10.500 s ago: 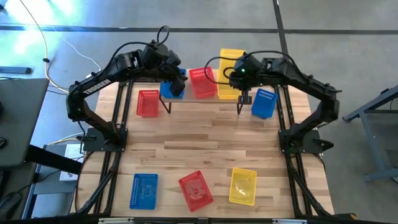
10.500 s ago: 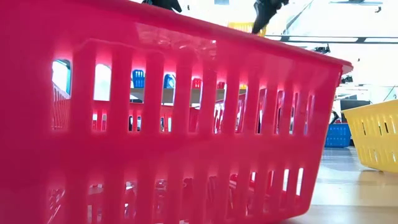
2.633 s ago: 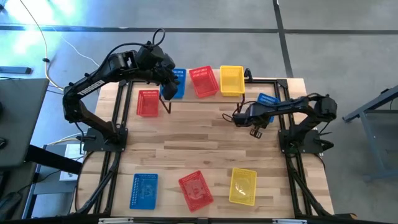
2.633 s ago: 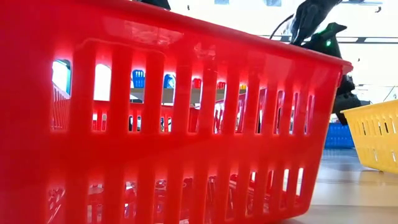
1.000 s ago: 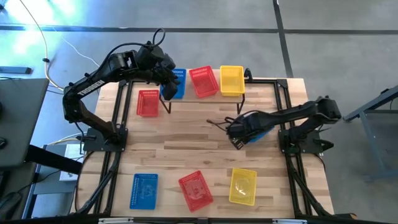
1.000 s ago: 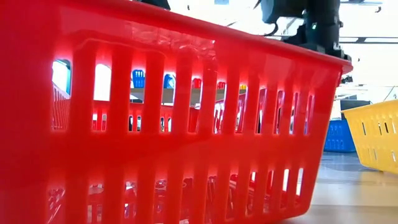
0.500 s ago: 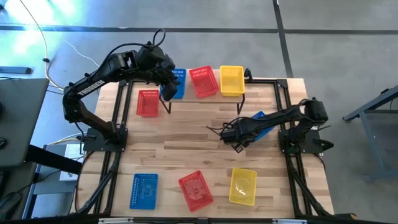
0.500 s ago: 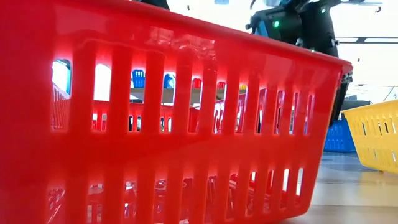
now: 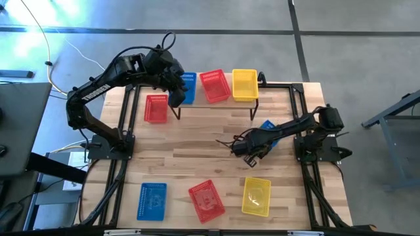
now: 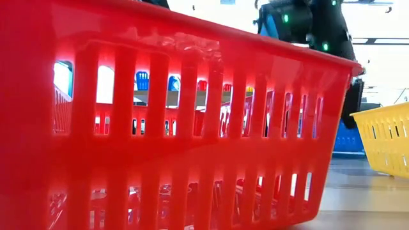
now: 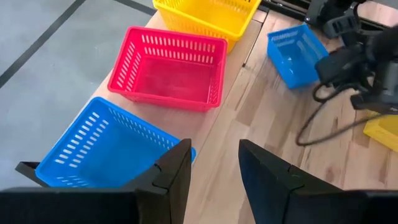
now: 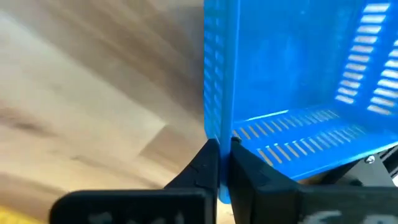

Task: Stack baskets on shelf by color
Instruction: Stack the top blue basket into the other blue basket on the shelf

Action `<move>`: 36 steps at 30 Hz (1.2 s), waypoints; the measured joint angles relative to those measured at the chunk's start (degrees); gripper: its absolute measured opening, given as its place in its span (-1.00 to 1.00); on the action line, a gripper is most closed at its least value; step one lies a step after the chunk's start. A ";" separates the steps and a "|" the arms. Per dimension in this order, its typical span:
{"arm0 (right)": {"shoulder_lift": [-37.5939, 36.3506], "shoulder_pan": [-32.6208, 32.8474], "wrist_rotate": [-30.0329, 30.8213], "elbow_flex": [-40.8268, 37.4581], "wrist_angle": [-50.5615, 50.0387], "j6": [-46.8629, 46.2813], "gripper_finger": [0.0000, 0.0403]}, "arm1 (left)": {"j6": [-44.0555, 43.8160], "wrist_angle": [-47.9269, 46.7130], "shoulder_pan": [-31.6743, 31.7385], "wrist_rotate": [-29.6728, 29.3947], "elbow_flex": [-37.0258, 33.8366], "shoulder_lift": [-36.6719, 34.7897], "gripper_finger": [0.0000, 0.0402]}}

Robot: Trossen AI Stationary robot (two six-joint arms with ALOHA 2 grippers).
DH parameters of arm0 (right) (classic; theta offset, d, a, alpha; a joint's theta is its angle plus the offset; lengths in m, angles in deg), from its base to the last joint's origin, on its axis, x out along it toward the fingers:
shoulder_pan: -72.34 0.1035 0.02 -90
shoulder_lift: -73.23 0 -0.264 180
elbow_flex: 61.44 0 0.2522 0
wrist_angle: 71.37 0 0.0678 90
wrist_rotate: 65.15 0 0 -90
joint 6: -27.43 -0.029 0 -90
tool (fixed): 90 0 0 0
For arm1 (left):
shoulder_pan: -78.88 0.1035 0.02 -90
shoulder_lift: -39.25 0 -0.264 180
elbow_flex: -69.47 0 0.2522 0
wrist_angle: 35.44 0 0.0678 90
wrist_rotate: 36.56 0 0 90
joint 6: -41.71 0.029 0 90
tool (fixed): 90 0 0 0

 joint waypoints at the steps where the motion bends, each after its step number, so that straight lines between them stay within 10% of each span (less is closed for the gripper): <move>1: 0.00 0.77 0.36 1.19 -0.06 0.94 -0.98 | -0.60 -0.09 0.00 0.00 0.00 0.00 -0.39; 20: -0.04 8.79 16.70 28.78 3.15 28.25 -1.00 | -21.59 -4.65 -0.02 0.00 0.00 0.00 -0.41; 36: -0.04 4.72 20.59 35.13 5.83 58.12 -1.00 | -44.04 -4.92 -6.97 -6.41 -2.87 0.00 -0.42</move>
